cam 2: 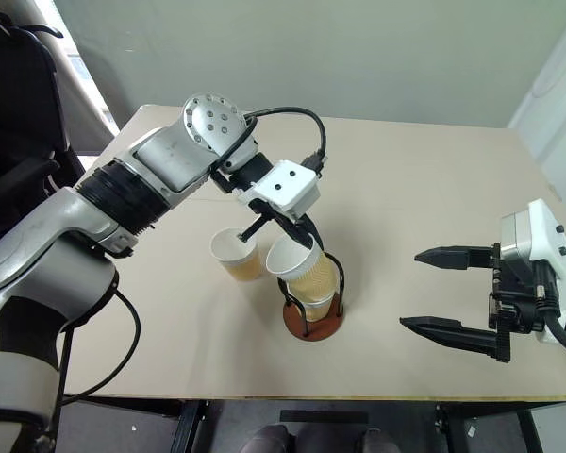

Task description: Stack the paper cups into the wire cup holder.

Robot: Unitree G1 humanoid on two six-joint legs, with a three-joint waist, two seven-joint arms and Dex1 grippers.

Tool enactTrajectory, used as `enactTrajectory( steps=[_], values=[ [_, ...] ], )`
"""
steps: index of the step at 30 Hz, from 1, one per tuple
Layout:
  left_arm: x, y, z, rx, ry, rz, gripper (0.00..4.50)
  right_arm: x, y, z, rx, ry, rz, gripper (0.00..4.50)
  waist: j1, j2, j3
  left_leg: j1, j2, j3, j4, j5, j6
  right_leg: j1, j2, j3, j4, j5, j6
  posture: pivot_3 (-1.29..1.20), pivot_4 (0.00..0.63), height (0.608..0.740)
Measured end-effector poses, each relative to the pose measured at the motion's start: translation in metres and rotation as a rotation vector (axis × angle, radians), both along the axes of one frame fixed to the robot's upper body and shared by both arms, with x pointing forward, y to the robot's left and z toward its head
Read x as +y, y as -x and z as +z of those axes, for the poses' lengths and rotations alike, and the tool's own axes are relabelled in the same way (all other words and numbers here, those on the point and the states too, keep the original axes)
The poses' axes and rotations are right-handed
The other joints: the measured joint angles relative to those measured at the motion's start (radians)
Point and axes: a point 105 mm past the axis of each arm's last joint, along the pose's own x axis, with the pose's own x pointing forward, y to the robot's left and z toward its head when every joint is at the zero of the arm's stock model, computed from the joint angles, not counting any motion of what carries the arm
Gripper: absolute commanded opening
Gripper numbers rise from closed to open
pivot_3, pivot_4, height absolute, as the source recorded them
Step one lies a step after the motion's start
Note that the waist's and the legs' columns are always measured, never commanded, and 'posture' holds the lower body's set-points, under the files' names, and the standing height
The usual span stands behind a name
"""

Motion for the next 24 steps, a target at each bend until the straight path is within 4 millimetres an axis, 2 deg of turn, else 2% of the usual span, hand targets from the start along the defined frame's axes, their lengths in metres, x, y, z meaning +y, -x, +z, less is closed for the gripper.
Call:
enactTrajectory(
  steps=[6, 17, 20, 24],
  values=[
    [0.0066, -0.0008, -0.0018, -0.007, -0.020, 0.002, 0.01, -0.0003, -0.0005, -0.0002, -0.001, -0.001, -0.006, 4.50, 0.001, 0.000, 0.000, 0.000, 0.000, 0.000, 0.000, 0.000, 0.000, 0.000, 0.000, 0.000, 0.000, 0.000, 0.000, 0.00, 0.150, 0.740],
    [0.0050, 0.0022, -0.0066, -0.020, -0.069, -0.038, 0.01, 0.0002, -0.0011, 0.0001, -0.005, -0.006, -0.015, 4.50, 0.004, 0.000, 0.000, 0.000, -0.001, 0.000, 0.000, 0.000, 0.000, 0.000, 0.000, 0.000, 0.000, 0.000, 0.001, 0.00, 0.150, 0.740],
    [0.0032, 0.0023, -0.0084, -0.016, -0.074, -0.042, 0.58, 0.0004, -0.0013, 0.0004, -0.005, -0.009, -0.018, 4.50, 0.005, 0.000, 0.000, -0.001, -0.001, 0.000, 0.000, 0.000, 0.000, 0.000, 0.000, 0.000, 0.000, 0.000, 0.001, 0.00, 0.150, 0.740],
    [-0.0006, 0.0009, -0.0096, -0.017, -0.073, -0.046, 2.00, 0.0009, -0.0012, 0.0002, -0.005, -0.009, -0.019, 4.50, 0.005, 0.000, 0.000, -0.001, -0.001, 0.000, 0.001, 0.000, 0.000, 0.000, 0.000, 0.000, 0.000, 0.000, 0.001, 0.00, 0.150, 0.740]
  ],
)
